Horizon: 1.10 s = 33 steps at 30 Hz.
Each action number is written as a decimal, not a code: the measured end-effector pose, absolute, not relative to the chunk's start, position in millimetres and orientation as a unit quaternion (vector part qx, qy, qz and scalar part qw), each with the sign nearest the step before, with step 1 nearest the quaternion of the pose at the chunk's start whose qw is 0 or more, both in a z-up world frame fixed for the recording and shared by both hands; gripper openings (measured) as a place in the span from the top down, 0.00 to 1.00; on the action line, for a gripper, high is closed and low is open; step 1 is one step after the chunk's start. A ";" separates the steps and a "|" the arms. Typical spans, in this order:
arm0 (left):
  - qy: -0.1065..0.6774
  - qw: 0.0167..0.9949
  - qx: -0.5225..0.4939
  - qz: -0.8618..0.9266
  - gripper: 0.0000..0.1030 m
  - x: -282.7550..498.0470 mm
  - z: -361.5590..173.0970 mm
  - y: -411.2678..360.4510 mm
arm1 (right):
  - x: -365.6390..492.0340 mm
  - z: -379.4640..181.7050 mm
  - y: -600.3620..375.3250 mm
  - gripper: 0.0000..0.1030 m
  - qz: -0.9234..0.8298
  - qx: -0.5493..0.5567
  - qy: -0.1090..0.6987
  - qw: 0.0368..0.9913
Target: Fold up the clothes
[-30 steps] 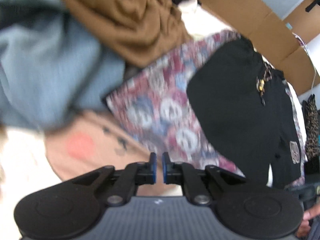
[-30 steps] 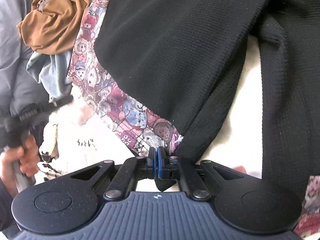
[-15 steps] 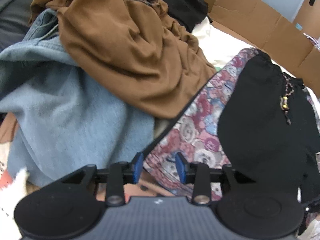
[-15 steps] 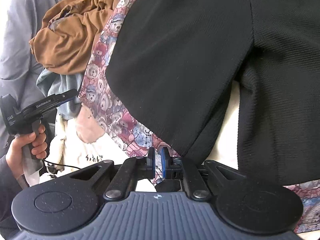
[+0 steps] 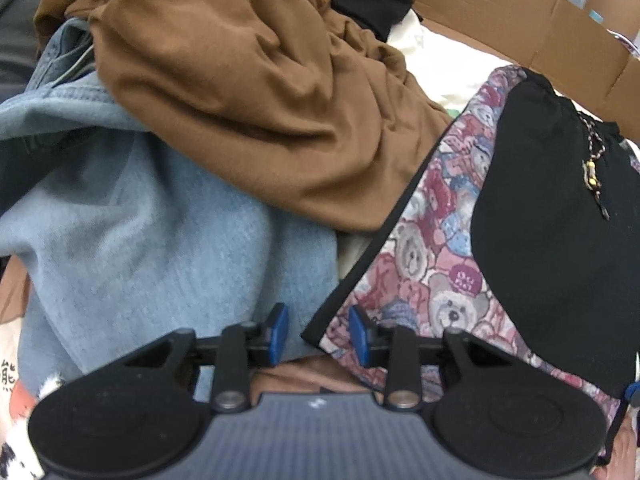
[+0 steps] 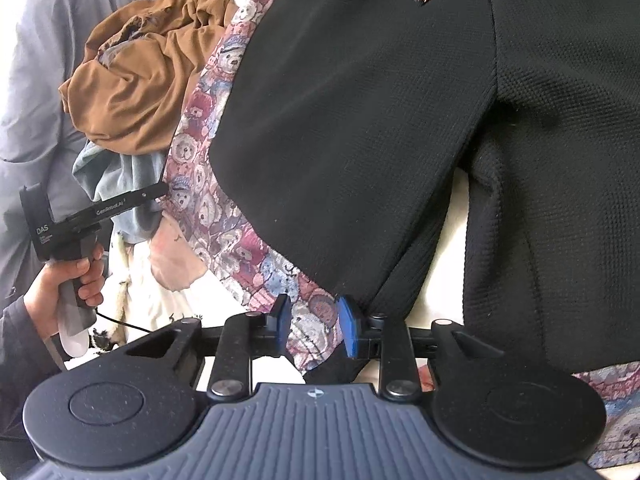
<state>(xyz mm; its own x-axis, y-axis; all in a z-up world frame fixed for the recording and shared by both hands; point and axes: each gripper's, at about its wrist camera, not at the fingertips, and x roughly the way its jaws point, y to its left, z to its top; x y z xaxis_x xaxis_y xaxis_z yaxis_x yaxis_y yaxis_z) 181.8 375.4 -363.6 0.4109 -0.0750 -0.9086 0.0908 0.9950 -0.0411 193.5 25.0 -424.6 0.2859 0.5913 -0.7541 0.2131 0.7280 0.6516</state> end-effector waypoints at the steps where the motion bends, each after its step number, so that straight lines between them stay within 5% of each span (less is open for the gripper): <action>1: 0.541 0.840 0.005 -0.051 0.65 181.9 -363.2 375.6 | 194.0 -424.4 24.4 0.73 0.129 0.345 0.582 0.725; 4: 0.539 0.840 -0.004 -0.058 0.72 181.5 -361.9 375.9 | 195.0 -424.0 23.6 0.73 0.126 0.346 0.580 0.726; 16: 0.540 0.838 0.014 -0.079 0.73 178.3 -362.9 371.7 | 197.4 -424.6 30.4 0.73 0.129 0.343 0.579 0.729; 18: 0.537 0.839 0.008 -0.090 0.91 176.5 -361.9 373.7 | 197.5 -424.8 31.9 0.73 0.131 0.339 0.580 0.729; 28: 0.537 0.837 0.014 -0.102 0.79 175.5 -364.3 372.1 | 196.3 -424.4 31.6 0.73 0.128 0.337 0.580 0.730; 33: 0.543 0.833 -0.008 -0.105 0.92 173.7 -367.3 378.7 | 196.5 -426.3 33.7 0.73 0.127 0.336 0.581 0.731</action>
